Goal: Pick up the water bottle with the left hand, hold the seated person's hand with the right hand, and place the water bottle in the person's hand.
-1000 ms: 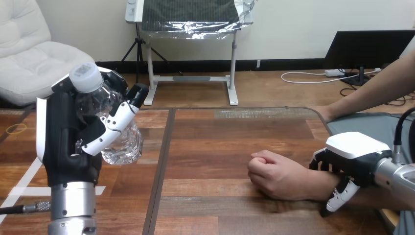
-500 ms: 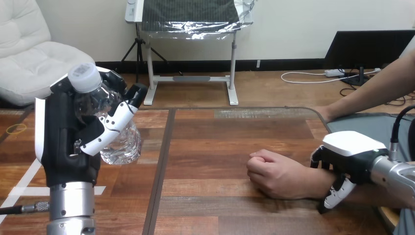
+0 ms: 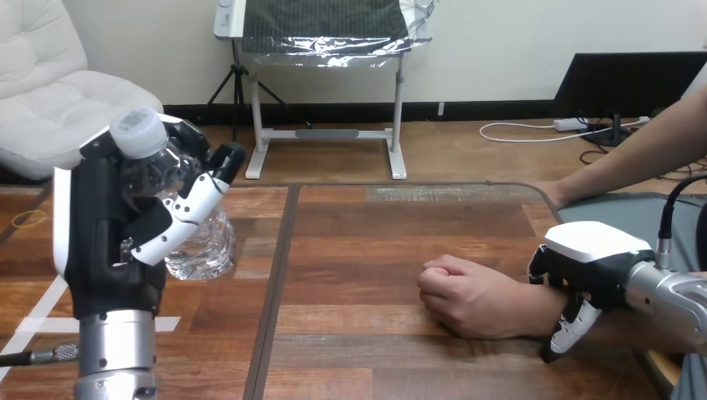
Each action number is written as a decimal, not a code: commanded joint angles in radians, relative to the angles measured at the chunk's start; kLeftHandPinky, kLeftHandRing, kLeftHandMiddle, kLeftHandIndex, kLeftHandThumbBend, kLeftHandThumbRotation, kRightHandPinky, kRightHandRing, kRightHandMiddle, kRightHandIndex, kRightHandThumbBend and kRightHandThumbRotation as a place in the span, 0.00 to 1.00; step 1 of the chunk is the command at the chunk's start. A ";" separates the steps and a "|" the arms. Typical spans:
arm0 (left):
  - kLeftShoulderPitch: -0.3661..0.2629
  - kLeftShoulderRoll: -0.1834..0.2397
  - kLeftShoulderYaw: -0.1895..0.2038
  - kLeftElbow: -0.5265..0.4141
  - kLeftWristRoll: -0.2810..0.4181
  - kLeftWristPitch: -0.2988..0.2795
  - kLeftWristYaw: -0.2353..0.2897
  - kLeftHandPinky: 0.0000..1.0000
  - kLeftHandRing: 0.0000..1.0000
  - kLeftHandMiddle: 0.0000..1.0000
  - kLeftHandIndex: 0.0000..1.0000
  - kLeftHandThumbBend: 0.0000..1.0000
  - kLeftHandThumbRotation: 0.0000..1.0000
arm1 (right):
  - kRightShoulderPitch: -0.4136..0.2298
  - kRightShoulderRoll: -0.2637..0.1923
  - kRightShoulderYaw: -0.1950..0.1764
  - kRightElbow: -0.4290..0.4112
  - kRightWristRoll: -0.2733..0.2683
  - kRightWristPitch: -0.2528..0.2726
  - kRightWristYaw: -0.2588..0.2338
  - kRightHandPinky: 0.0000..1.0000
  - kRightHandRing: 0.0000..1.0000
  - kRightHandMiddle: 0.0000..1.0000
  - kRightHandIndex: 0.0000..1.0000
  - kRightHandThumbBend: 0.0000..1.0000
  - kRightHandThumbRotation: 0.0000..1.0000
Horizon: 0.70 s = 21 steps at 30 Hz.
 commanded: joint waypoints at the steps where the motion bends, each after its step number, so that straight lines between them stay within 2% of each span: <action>1: -0.048 0.003 0.005 -0.036 -0.008 -0.023 0.003 0.20 0.27 0.33 0.36 0.53 0.00 | 0.037 0.047 0.058 0.045 -0.018 0.024 0.024 0.18 0.26 0.36 0.41 0.84 0.16; 11: -0.051 0.003 0.009 -0.029 -0.022 -0.022 -0.006 0.20 0.26 0.33 0.36 0.53 0.00 | 0.038 0.046 0.056 0.042 -0.009 0.028 0.040 0.20 0.29 0.38 0.43 0.84 0.16; 21: -0.056 0.008 0.008 -0.018 -0.003 -0.028 -0.006 0.20 0.27 0.33 0.36 0.53 0.00 | 0.043 0.037 0.044 0.017 0.008 0.035 0.058 0.23 0.31 0.41 0.46 0.84 0.15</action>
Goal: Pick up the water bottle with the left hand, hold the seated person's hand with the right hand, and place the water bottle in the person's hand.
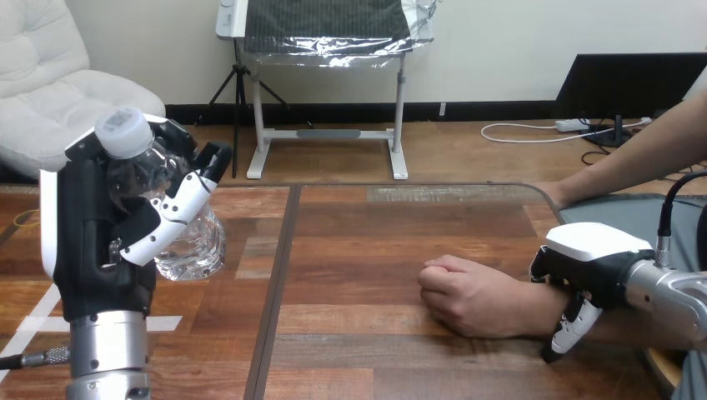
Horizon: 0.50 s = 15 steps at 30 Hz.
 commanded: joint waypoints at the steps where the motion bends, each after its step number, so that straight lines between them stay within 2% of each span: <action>1: -0.057 0.008 -0.006 -0.017 0.004 -0.028 -0.004 0.20 0.27 0.33 0.36 0.53 0.00 | 0.049 0.036 0.042 0.024 -0.002 0.013 0.021 0.22 0.31 0.41 0.45 0.84 0.15; 9: -0.062 0.005 -0.007 -0.009 0.004 -0.027 -0.003 0.20 0.27 0.34 0.36 0.54 0.00 | 0.053 0.032 0.018 0.012 0.029 0.012 0.012 0.15 0.23 0.33 0.42 0.82 0.14; 11: -0.065 0.005 -0.008 -0.006 0.002 -0.028 -0.005 0.20 0.27 0.34 0.37 0.54 0.00 | 0.055 0.030 0.012 0.011 0.038 0.006 -0.001 0.14 0.21 0.31 0.39 0.82 0.13; 15: -0.076 0.004 -0.009 0.006 0.000 -0.026 -0.005 0.20 0.27 0.34 0.37 0.54 0.00 | 0.055 0.023 -0.008 -0.005 0.068 0.009 0.004 0.11 0.18 0.27 0.33 0.82 0.12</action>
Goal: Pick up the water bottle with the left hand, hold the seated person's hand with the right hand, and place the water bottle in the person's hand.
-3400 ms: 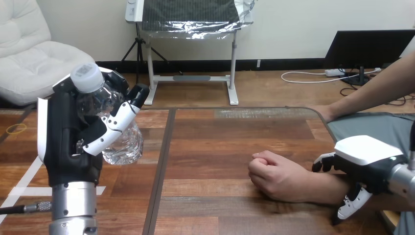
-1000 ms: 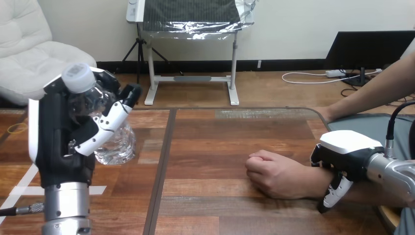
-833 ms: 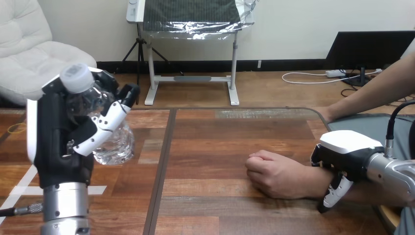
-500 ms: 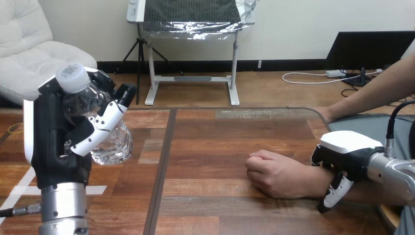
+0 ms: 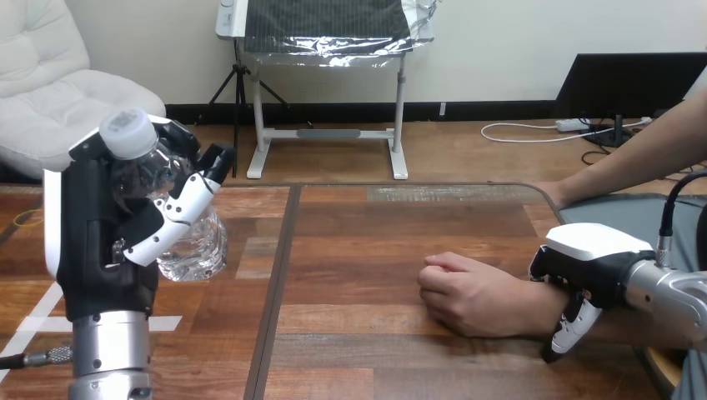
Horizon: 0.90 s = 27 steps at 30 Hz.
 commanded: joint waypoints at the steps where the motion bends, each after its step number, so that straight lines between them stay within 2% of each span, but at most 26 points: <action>1: -0.078 0.004 -0.008 0.003 -0.004 -0.026 -0.003 0.20 0.27 0.34 0.37 0.53 0.00 | 0.048 0.023 -0.008 0.004 0.039 0.002 0.005 0.10 0.16 0.24 0.29 0.82 0.12; 10: -0.111 0.012 -0.009 0.046 -0.010 -0.035 -0.016 0.20 0.26 0.33 0.37 0.53 0.00 | 0.058 0.000 -0.056 -0.034 0.104 -0.027 -0.012 0.08 0.13 0.21 0.23 0.81 0.10; 27: -0.180 0.014 -0.011 0.138 0.004 -0.057 -0.020 0.20 0.27 0.33 0.37 0.55 0.00 | 0.064 -0.040 -0.135 -0.132 0.187 -0.019 -0.002 0.13 0.19 0.26 0.27 0.76 0.11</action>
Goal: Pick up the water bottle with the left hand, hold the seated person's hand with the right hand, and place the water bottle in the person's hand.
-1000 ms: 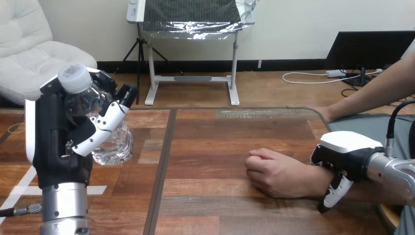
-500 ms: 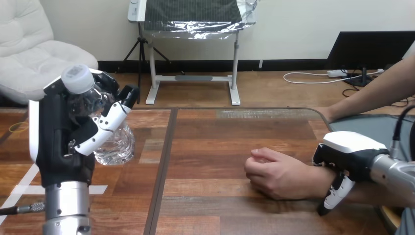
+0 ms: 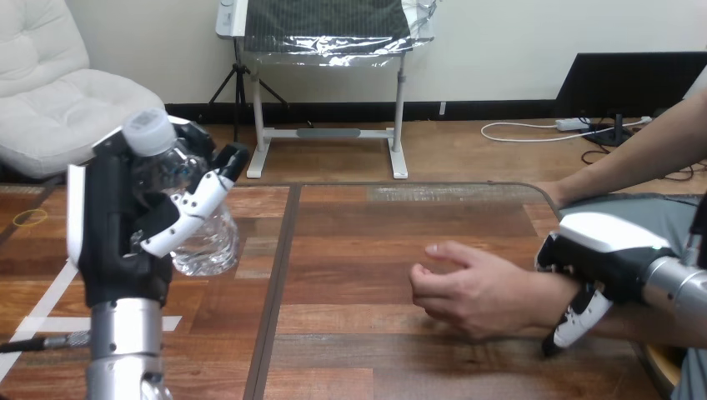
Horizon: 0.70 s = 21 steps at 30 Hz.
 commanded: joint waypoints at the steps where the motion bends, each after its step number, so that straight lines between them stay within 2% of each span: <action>1: -0.107 0.006 -0.011 0.019 0.002 -0.036 -0.002 0.20 0.27 0.33 0.36 0.55 0.00 | -0.006 0.004 -0.055 -0.048 0.050 0.022 -0.002 0.14 0.19 0.26 0.28 0.76 0.12; 14: -0.164 0.002 -0.014 0.113 -0.013 -0.064 -0.022 0.21 0.27 0.34 0.37 0.55 0.00 | -0.013 -0.012 -0.096 -0.113 0.069 0.040 0.010 0.15 0.19 0.27 0.29 0.74 0.16; 21: -0.194 -0.001 -0.013 0.154 -0.019 -0.064 -0.030 0.21 0.27 0.34 0.37 0.55 0.00 | -0.023 -0.016 -0.103 -0.125 0.072 0.044 0.008 0.15 0.19 0.26 0.28 0.74 0.17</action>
